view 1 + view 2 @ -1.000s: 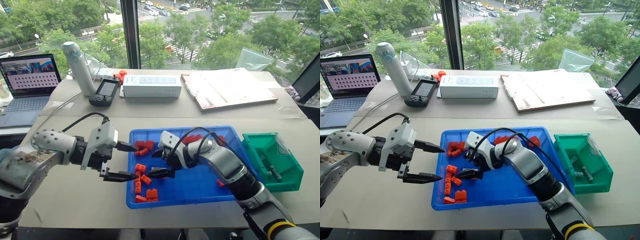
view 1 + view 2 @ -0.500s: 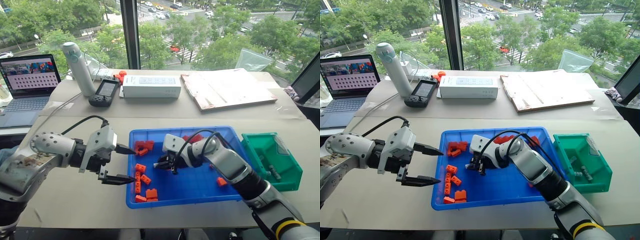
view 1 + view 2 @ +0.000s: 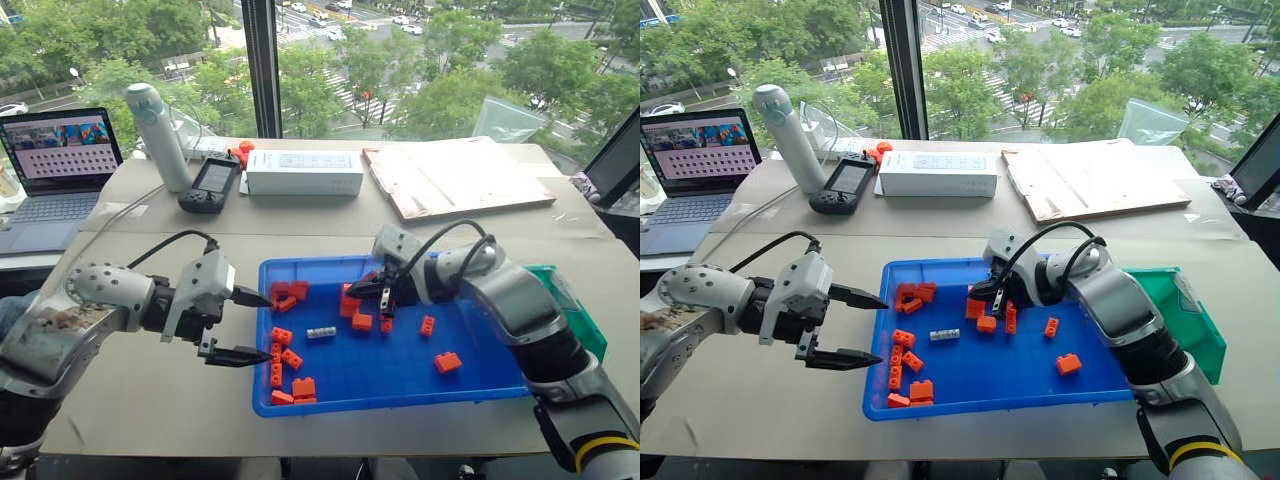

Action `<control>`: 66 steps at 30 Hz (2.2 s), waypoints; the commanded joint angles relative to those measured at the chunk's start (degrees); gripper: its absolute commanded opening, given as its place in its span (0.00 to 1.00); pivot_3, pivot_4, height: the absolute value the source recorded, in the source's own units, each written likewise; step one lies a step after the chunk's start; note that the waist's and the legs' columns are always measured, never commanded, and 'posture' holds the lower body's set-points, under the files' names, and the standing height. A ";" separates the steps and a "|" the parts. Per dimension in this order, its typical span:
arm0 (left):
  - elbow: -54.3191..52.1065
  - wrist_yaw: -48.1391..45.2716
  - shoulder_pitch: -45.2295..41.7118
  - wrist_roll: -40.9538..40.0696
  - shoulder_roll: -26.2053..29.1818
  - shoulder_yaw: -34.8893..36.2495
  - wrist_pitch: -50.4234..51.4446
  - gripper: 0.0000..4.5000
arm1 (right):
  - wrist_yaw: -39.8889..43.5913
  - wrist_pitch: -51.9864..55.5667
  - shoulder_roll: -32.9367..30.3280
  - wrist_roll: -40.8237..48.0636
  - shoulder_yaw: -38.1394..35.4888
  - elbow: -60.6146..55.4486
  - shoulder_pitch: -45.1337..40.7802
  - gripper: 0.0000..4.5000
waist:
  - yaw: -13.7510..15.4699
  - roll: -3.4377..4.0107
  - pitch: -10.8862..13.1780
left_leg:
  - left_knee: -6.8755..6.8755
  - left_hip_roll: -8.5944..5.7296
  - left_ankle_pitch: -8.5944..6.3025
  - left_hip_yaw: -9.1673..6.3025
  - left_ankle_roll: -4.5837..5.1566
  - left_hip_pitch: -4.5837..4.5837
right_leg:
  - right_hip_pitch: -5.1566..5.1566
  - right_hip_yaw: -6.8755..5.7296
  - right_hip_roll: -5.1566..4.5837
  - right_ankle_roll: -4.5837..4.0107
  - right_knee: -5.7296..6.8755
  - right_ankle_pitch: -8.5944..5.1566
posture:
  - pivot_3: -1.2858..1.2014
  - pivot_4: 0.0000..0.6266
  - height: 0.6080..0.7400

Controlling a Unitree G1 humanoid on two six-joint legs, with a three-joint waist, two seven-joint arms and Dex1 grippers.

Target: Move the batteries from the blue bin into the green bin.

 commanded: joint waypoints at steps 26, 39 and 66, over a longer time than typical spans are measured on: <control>-1.35 0.71 -4.30 -2.59 -1.48 1.26 3.17 1.00 | 4.26 -3.99 0.05 4.31 -0.06 -4.14 2.64 0.06 | 0.24 -0.02 0.01 | 0.09 -0.01 0.00 -0.01 0.00 -0.02 | 0.04 0.02 0.03 0.04 0.00 0.01 | 0.52 0.24 1.00; 8.10 9.50 -18.87 -0.39 -15.88 -1.26 1.72 1.00 | 6.27 -1.07 -35.54 2.83 -26.80 7.18 16.58 0.06 | 1.51 -0.12 0.06 | 0.16 -0.12 -0.08 0.01 0.24 -0.03 | 0.45 -0.09 -0.13 0.17 -0.31 0.01 | 0.52 0.24 1.00; 5.39 23.18 -7.86 3.34 -17.12 10.61 1.12 1.00 | 1.64 -19.90 -18.24 10.82 -42.22 17.59 19.29 0.94 | 0.35 -0.21 0.11 | 0.15 -0.18 0.18 0.12 0.66 0.02 | 0.42 0.44 -0.03 0.37 -0.10 0.10 | 0.52 0.24 1.00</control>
